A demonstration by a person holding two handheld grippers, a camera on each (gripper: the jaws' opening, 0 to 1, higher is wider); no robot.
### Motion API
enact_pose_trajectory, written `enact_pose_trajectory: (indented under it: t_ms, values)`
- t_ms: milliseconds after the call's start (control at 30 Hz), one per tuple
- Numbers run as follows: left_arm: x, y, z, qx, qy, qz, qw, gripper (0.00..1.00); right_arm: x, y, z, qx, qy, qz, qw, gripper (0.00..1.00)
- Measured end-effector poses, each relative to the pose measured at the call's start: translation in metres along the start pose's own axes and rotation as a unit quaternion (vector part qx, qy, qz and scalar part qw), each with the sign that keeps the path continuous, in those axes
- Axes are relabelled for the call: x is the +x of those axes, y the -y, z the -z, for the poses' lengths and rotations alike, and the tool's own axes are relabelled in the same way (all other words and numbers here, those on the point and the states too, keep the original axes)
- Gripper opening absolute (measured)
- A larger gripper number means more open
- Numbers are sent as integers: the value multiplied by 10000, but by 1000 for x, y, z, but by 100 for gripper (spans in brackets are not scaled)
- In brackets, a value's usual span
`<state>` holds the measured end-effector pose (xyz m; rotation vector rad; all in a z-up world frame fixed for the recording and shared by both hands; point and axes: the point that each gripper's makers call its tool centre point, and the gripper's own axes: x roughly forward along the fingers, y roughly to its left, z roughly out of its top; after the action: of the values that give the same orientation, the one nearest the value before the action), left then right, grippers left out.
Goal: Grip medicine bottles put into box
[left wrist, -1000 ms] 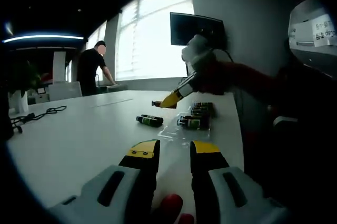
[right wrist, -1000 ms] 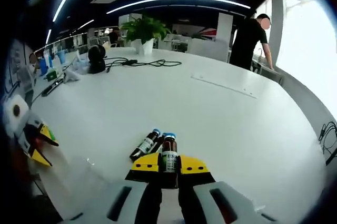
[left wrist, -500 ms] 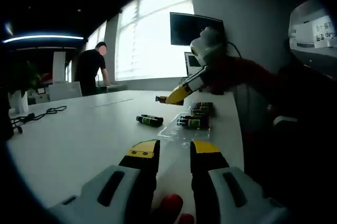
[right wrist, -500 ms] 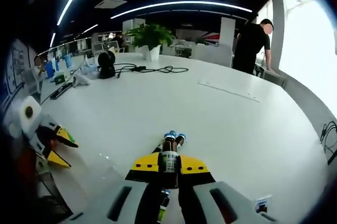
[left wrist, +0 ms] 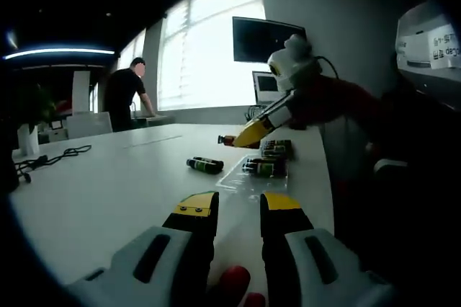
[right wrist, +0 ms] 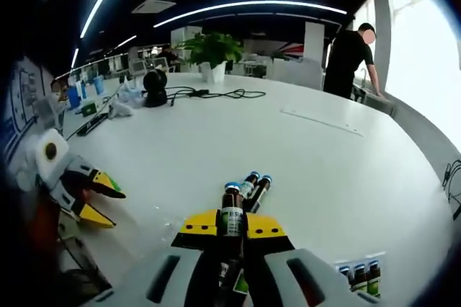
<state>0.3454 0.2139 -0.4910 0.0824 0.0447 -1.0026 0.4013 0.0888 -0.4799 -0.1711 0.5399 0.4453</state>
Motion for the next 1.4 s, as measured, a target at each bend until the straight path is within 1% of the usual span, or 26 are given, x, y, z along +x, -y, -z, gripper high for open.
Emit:
enact_pose_trajectory:
  t_ms: [67,233,333,400,633,733,833,967,1067,1233,1333,1367,1400]
  values:
    - [0,0,0,-2,3,-2,10000,17,-1,-3,3,50,-4,-19,10000,7]
    - [0,0,0,1,-3,-1,10000,17,-2,-11,17,240,-115,-115,9996,7]
    - [0,-1,0,-2,-2,-4,10000,17,-2,-12,22,382,-139,-117,9991,7]
    - [0,0,0,1,-4,-1,10000,17,-3,-14,25,439,-151,-127,9988,7]
    - [0,0,0,3,2,-2,10000,17,-8,-22,29,921,-76,-166,9956,7]
    - [0,0,0,-1,7,1,10000,17,-9,-27,31,1037,-99,-199,9944,7]
    - [0,0,0,2,9,6,10000,17,-8,-31,34,1057,-126,-207,9941,7]
    - [-1,0,0,-1,12,5,10000,17,-8,-30,35,1040,-121,-100,9945,7]
    - [-1,0,0,1,11,6,10000,17,-8,-34,37,1017,-148,-99,9947,7]
    - [0,0,0,2,12,6,10000,17,-7,-34,38,1007,-161,-2,9948,7]
    - [0,0,0,1,15,6,10000,17,-7,-34,38,947,-144,31,9954,8]
    - [0,0,-1,-3,16,7,10000,17,-7,-34,37,802,-120,38,9967,8]
    - [0,0,-1,-3,15,8,10000,17,-7,-35,37,793,-122,50,9968,8]
